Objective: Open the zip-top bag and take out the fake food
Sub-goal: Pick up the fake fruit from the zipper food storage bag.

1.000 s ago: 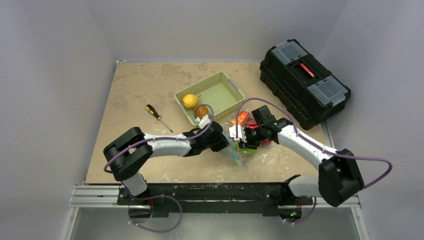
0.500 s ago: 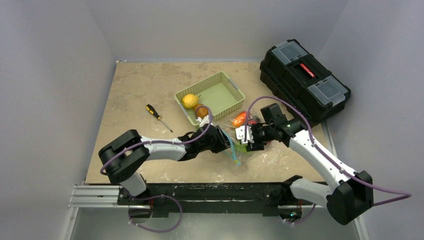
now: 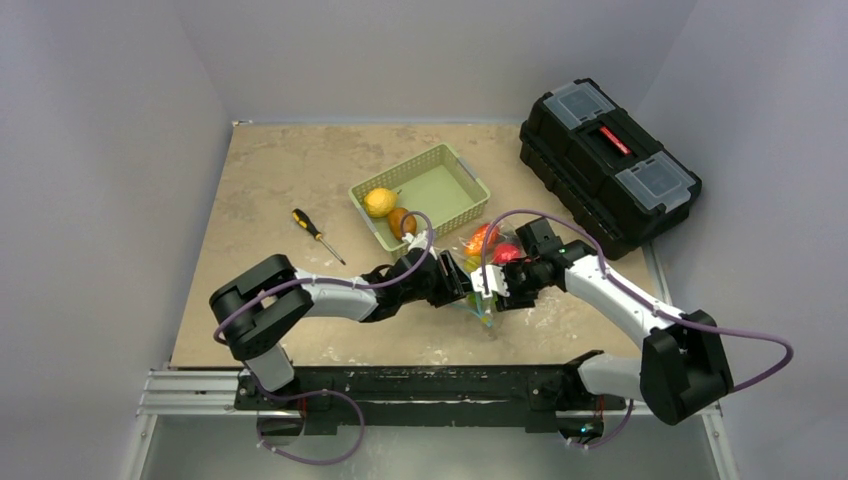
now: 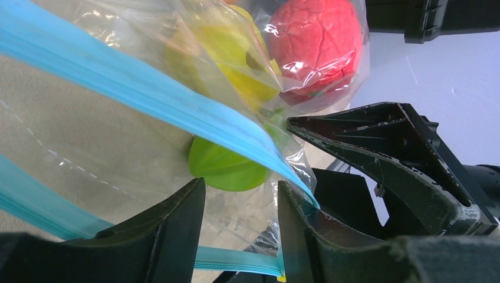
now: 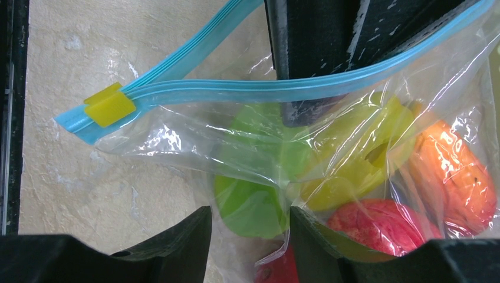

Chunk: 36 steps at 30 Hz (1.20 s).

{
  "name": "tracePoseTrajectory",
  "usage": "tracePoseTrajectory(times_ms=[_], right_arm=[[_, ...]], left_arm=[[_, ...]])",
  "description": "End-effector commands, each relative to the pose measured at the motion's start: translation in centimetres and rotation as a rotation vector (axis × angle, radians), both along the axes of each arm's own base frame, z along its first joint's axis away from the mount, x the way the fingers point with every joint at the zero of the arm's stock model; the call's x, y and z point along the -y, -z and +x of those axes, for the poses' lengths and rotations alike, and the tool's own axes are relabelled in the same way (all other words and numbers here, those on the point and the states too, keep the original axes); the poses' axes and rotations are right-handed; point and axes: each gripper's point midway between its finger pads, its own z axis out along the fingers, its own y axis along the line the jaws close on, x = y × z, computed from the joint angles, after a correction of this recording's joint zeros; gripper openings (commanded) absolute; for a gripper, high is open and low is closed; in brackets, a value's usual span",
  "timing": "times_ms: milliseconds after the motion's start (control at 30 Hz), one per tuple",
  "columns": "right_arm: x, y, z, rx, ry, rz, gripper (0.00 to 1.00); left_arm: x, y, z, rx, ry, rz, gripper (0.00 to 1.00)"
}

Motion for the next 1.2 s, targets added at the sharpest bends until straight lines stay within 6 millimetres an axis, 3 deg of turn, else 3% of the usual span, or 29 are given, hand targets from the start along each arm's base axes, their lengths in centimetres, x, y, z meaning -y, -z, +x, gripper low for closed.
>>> tracePoseTrajectory(times_ms=[0,467,833,933,1167], right_arm=[[-0.9,-0.3,0.3,0.012,-0.027,0.045,0.47],[-4.0,-0.8,0.2,-0.031,0.004,0.117,0.31],[-5.9,-1.3,0.8,-0.042,0.09,0.138,0.23],[-5.9,-1.8,1.0,-0.039,0.113,0.14,0.25],[-4.1,-2.7,0.4,-0.01,0.105,0.119,0.44]], left_arm=[[0.9,-0.8,0.4,0.058,0.033,-0.026,0.5],[1.1,-1.1,0.3,0.082,0.044,-0.026,0.63],[0.3,-1.3,0.1,-0.022,-0.064,-0.035,0.67],[0.1,-1.5,-0.1,-0.035,-0.076,-0.038,0.67],[-1.1,-2.3,-0.1,0.022,-0.078,-0.018,0.67]])
